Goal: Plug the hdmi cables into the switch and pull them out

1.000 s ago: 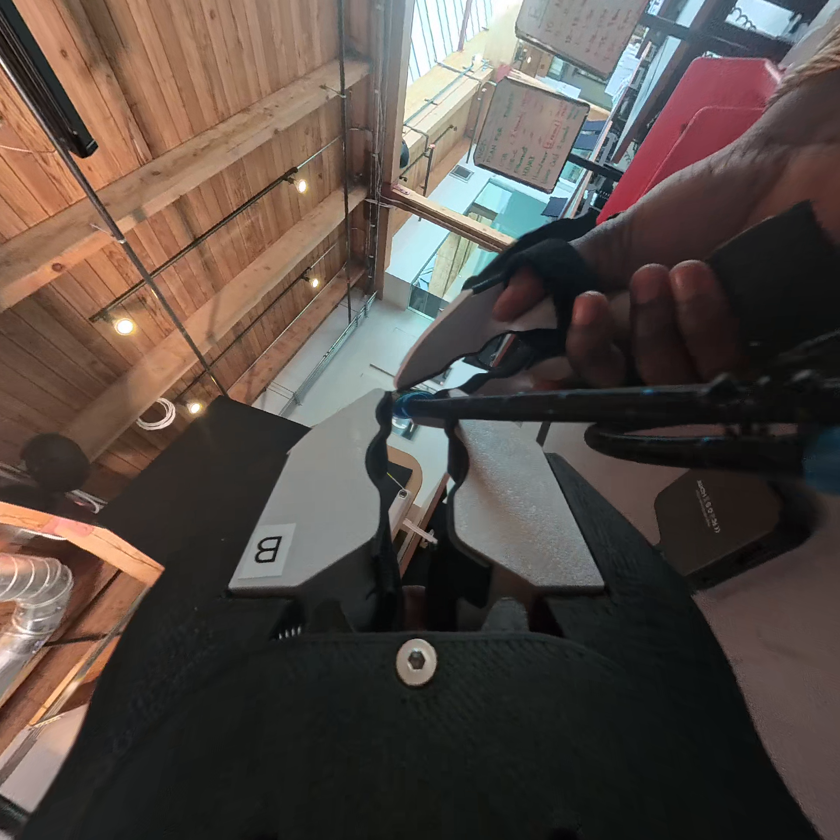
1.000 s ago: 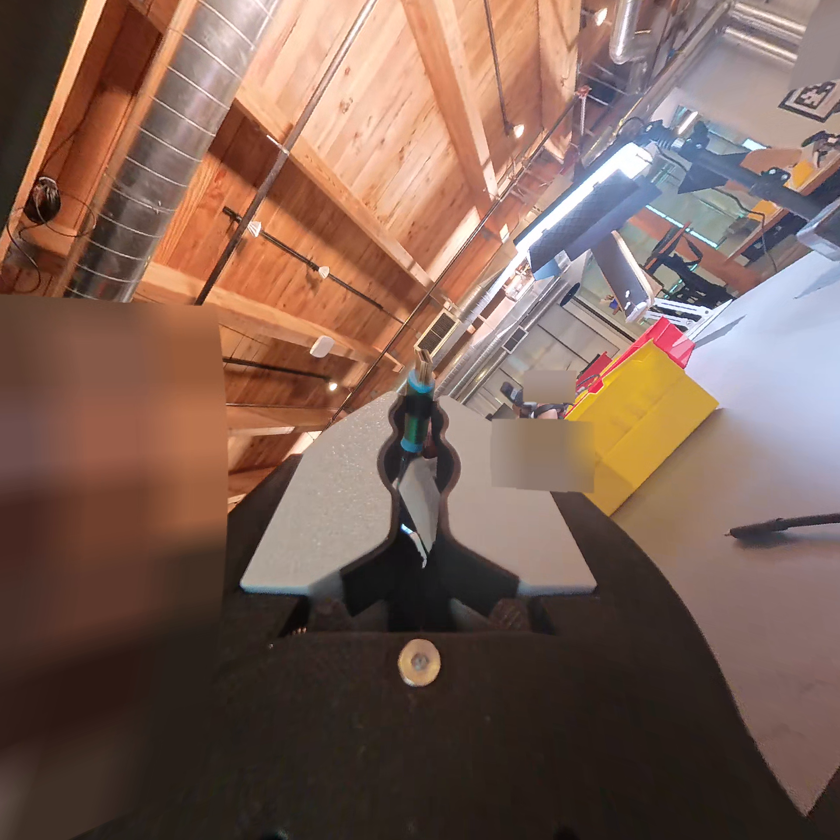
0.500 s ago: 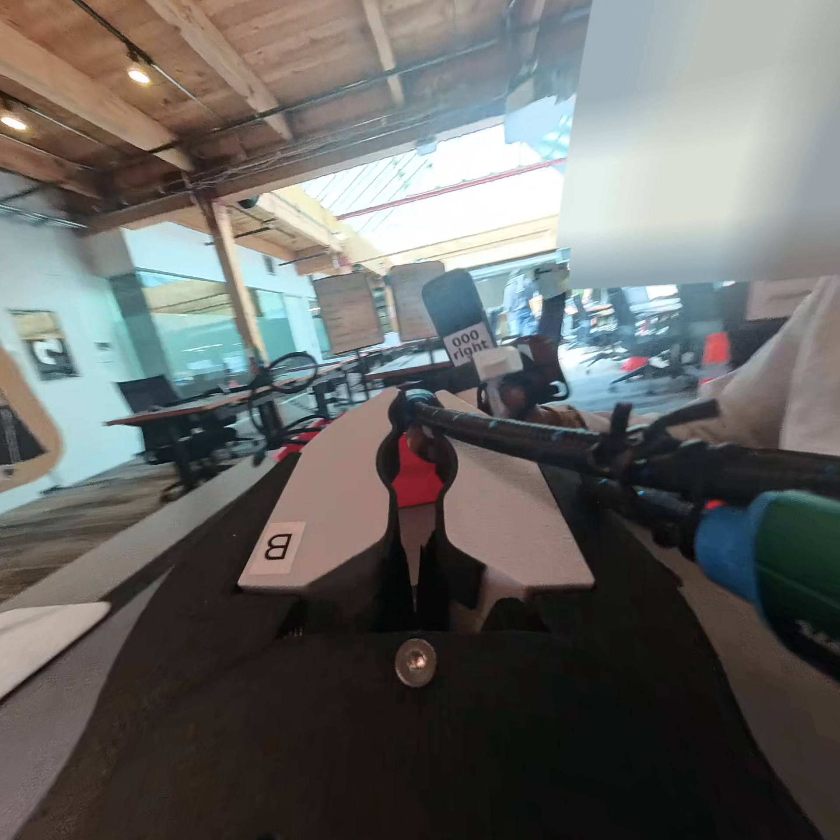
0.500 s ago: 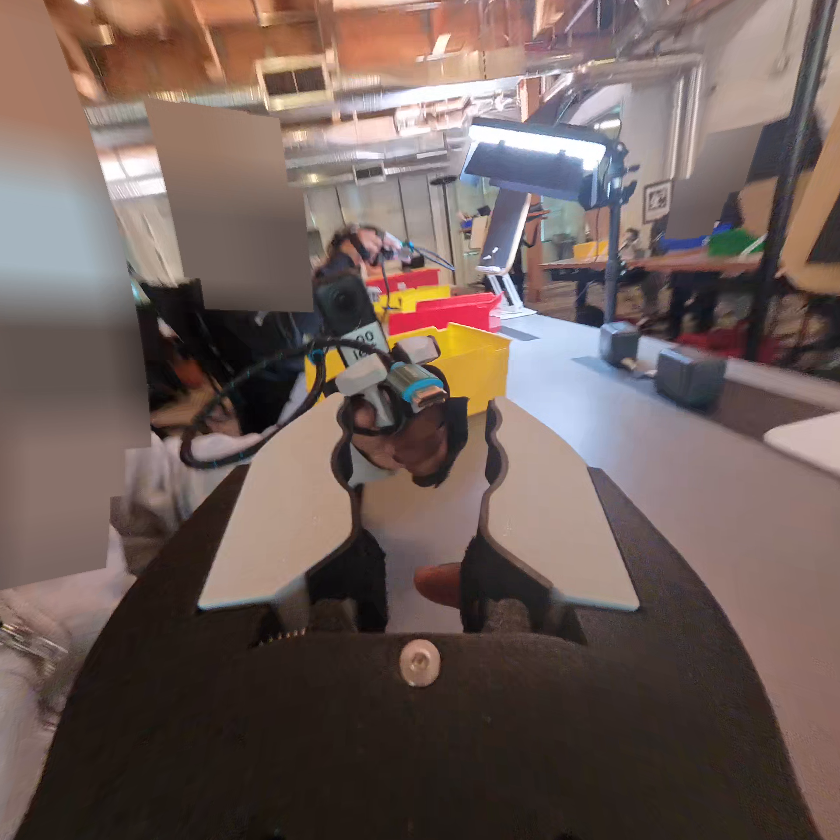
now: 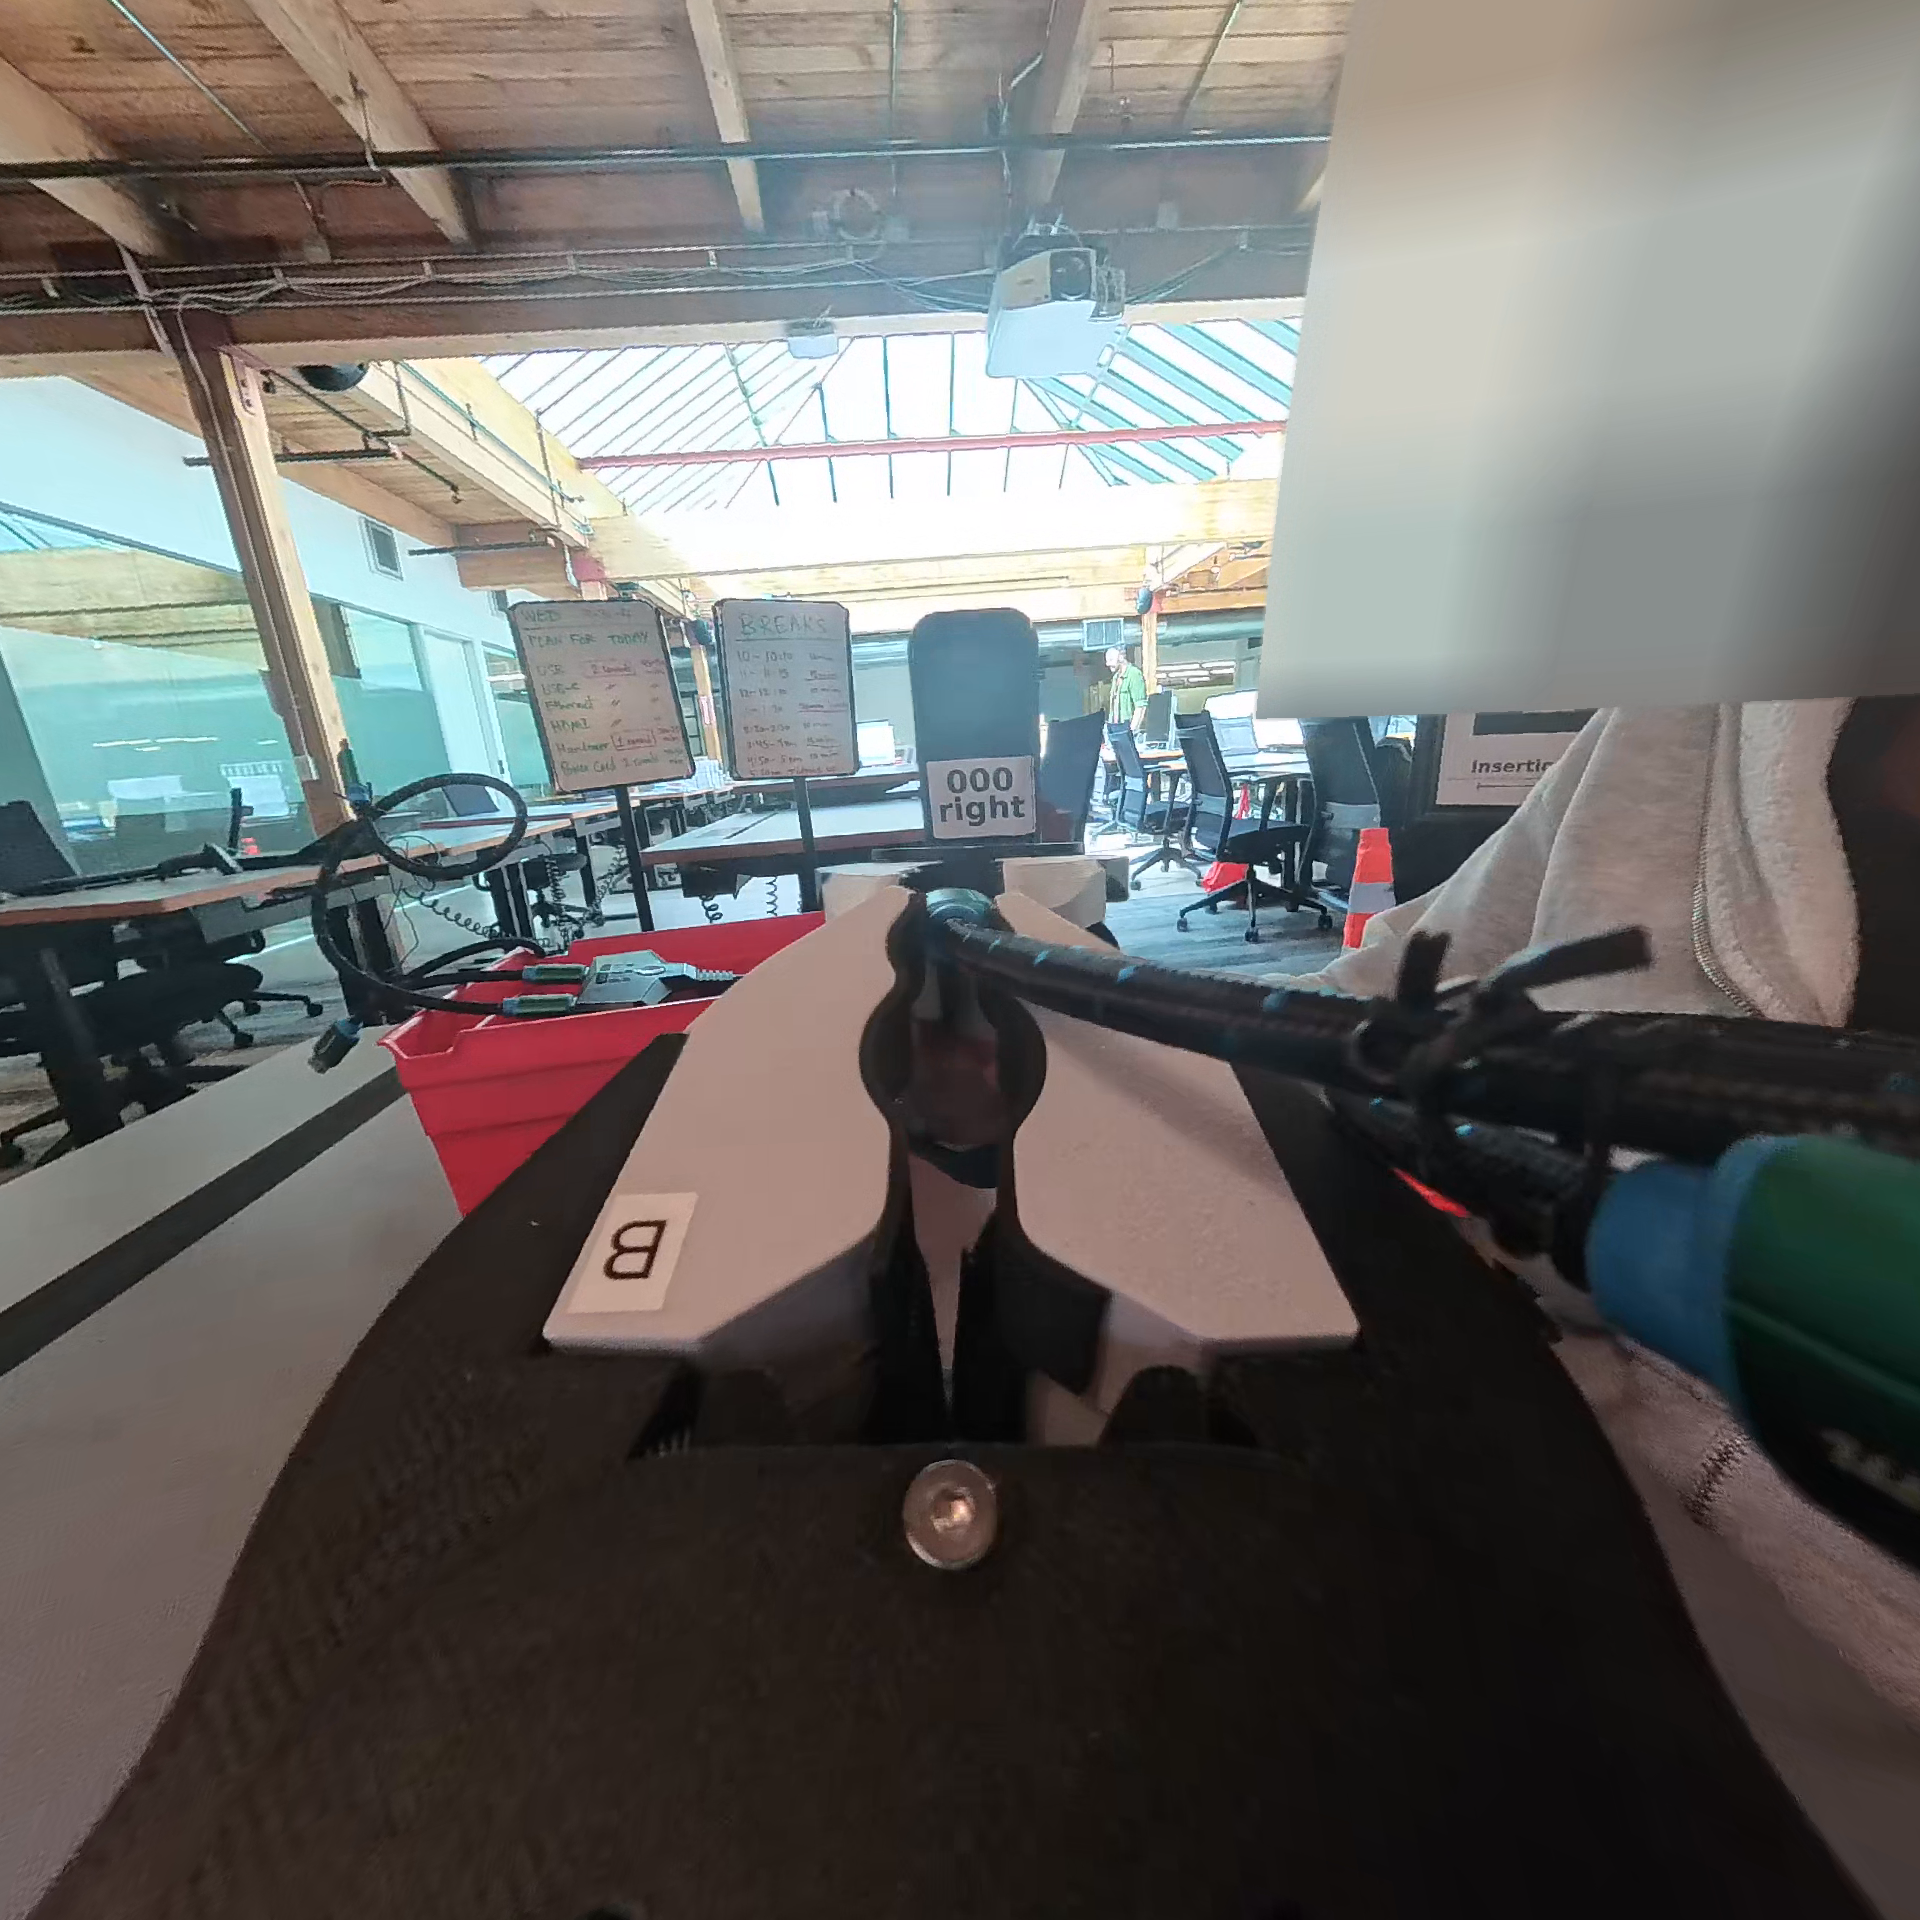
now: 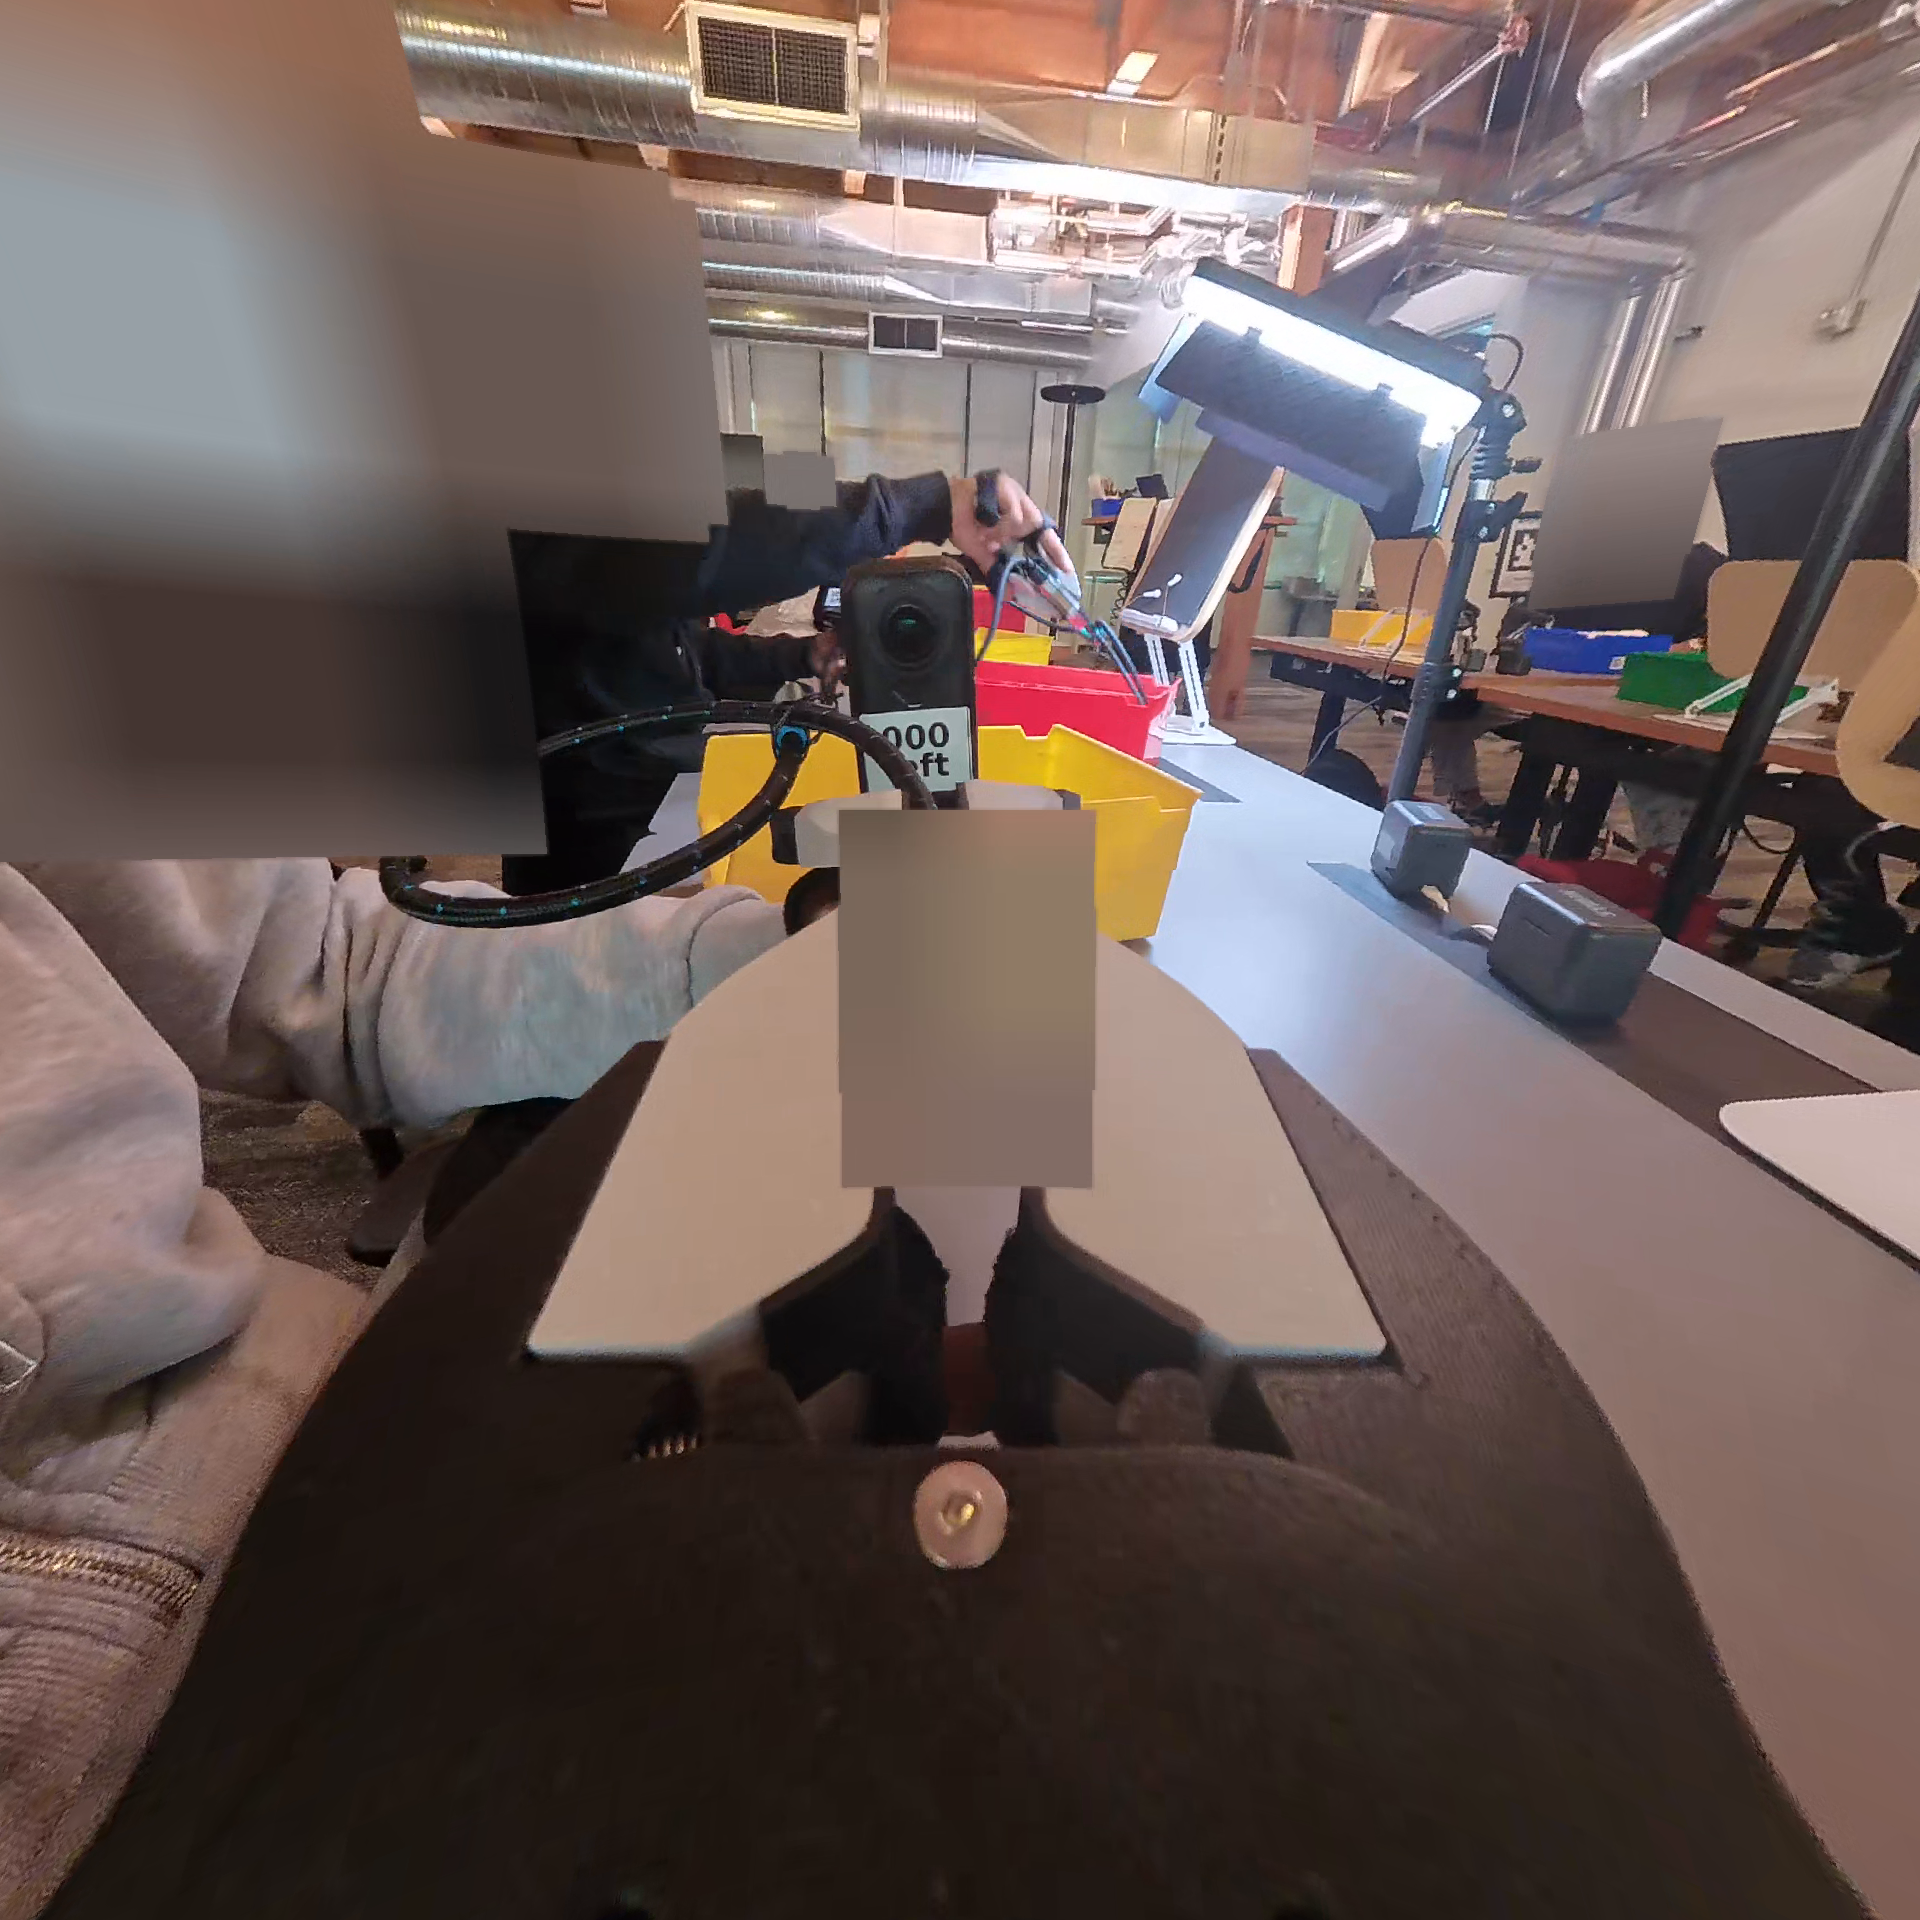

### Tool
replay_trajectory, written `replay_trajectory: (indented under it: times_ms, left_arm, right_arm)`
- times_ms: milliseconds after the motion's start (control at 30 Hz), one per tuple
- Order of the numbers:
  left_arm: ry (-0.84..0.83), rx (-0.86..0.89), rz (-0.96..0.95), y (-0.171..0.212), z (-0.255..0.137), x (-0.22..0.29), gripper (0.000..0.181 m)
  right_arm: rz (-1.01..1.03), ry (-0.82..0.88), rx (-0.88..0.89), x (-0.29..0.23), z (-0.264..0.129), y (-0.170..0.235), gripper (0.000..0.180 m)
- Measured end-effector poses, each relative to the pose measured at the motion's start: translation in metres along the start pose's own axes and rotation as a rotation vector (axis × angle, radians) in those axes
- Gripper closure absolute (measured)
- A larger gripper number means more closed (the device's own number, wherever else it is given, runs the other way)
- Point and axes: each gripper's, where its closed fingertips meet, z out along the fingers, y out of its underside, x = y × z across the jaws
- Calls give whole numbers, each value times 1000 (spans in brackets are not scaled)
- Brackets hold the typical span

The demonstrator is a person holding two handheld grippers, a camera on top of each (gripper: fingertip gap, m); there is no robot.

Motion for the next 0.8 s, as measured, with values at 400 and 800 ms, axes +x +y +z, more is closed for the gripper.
replay_trajectory:
  times_ms: [400, 800]
  left_arm:
    - [-23, -72, -3, 9, 0, -3, 147]
    - [21, -86, -73, 14, 3, 2, 159]
  right_arm:
    - [57, 1, 2, 0, 3, 5, 159]
    - [0, 12, -19, -1, 5, 8, 159]
